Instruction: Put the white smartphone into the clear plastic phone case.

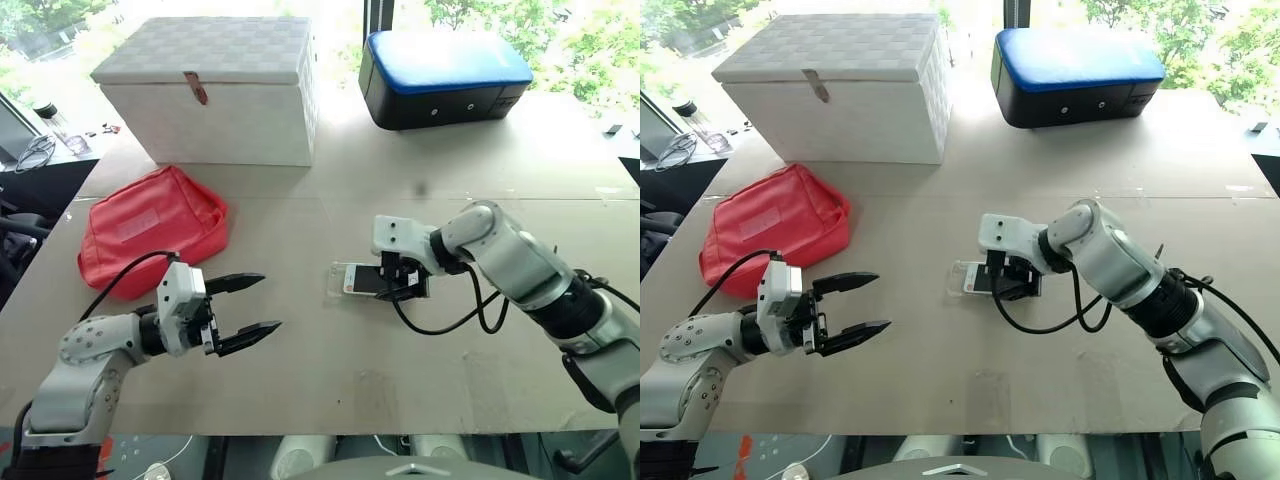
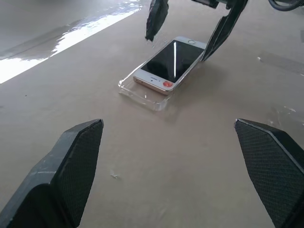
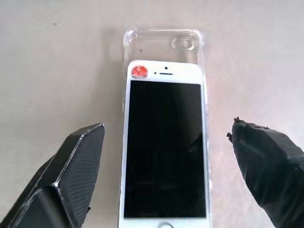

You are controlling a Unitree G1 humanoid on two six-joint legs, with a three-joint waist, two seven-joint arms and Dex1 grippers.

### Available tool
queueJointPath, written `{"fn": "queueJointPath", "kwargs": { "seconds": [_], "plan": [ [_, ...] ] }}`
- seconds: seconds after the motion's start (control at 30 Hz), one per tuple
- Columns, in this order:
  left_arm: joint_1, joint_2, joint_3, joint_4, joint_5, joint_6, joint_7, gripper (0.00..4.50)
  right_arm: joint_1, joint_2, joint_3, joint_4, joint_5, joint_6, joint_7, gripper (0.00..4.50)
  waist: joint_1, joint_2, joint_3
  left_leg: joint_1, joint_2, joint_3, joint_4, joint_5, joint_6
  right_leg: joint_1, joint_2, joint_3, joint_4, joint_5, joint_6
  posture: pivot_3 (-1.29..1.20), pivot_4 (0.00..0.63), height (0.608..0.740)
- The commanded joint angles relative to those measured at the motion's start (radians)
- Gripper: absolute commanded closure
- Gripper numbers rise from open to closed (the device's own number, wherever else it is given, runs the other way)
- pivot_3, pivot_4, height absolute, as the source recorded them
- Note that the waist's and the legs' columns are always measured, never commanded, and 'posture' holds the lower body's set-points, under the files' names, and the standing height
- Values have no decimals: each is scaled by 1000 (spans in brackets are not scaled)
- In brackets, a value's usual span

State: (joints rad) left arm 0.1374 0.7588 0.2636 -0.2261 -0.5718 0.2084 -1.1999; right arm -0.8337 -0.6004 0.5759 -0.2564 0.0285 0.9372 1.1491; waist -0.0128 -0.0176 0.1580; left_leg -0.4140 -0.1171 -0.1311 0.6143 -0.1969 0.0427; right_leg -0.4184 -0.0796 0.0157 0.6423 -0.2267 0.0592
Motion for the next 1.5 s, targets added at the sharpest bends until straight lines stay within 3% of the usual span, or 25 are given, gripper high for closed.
{"fn": "queueJointPath", "kwargs": {
  "seconds": [0.03, 0.13, 0.27, 0.47, 0.6, 0.7, 0.97, 1.07, 1.3, 1.5],
  "plan": [
    [-21, 10, -3, -43, -9, 8, 11, 0, 6, 29, -88, -26, 79, -21, -3, 1085, 0, 0, 0, 0, 0, 0, 0, 0, 0, 0, 0, 0, 0, 0, 0, 0, 150, 740],
    [-29, 10, -6, -46, -8, 15, 13, 0, 33, 133, -128, 20, 128, -15, -65, 2532, -7, -1, 0, 0, 0, 0, 0, 0, 0, 0, 0, 0, 0, 0, 0, 0, 150, 740],
    [-40, 16, -7, -50, -5, 22, 15, 0, 74, 204, -47, 155, 63, -107, -141, 4384, -3, 0, 0, 0, 0, 0, 0, 0, 0, 0, 0, 1, 0, 0, 0, 0, 150, 740],
    [-66, 29, -12, -52, -5, 40, 18, 0, 130, 168, 53, 271, -23, -218, -149, 4384, -1, -1, -2, 2, 0, 1, 0, 0, 0, 1, 0, 0, 1, 0, 0, 0, 150, 740],
    [-97, 22, -35, -43, 12, 42, 38, 0, 144, 165, -44, 215, 21, -238, -165, 4384, 5, 0, -2, 5, 0, 0, 0, 0, 0, 5, 0, 0, 1, 0, 0, 0, 150, 740],
    [-126, 10, -74, -37, 64, 67, 112, 0, 168, 170, -187, 89, 137, -205, -159, 4384, 7, 0, -2, 5, -1, 0, 0, 0, 0, 5, 0, 0, 1, 0, 0, 0, 150, 740],
    [-230, -10, -234, 49, 185, 90, 150, 0, 283, 43, -343, -144, 186, -81, -250, 4384, 5, 1, -2, 1, -1, -1, 0, 0, 0, 1, 0, 0, 1, 0, 0, 0, 150, 740],
    [-296, -44, -279, 119, 226, 81, 164, 1122, 334, -13, -359, -188, 161, -75, -296, 4500, 5, 1, -2, 0, -1, -1, 0, 0, 0, 1, 0, 0, 1, 0, 0, 0, 150, 740],
    [-377, -97, -335, 271, 287, 10, 142, 4470, 458, -98, -370, -255, 117, -98, -376, 4500, 2, 0, -2, 0, 0, 0, 1, 2, 3, 1, 0, 0, 1, 0, 0, 0, 150, 740],
    [-375, -129, -336, 326, 293, -37, 150, 4470, 513, -115, -365, -298, 99, -70, -427, 4500, 4, 0, -2, 0, 0, -1, 2, 2, 4, 1, -1, 0, 1, 0, 0, 0, 150, 740]
  ]
}}
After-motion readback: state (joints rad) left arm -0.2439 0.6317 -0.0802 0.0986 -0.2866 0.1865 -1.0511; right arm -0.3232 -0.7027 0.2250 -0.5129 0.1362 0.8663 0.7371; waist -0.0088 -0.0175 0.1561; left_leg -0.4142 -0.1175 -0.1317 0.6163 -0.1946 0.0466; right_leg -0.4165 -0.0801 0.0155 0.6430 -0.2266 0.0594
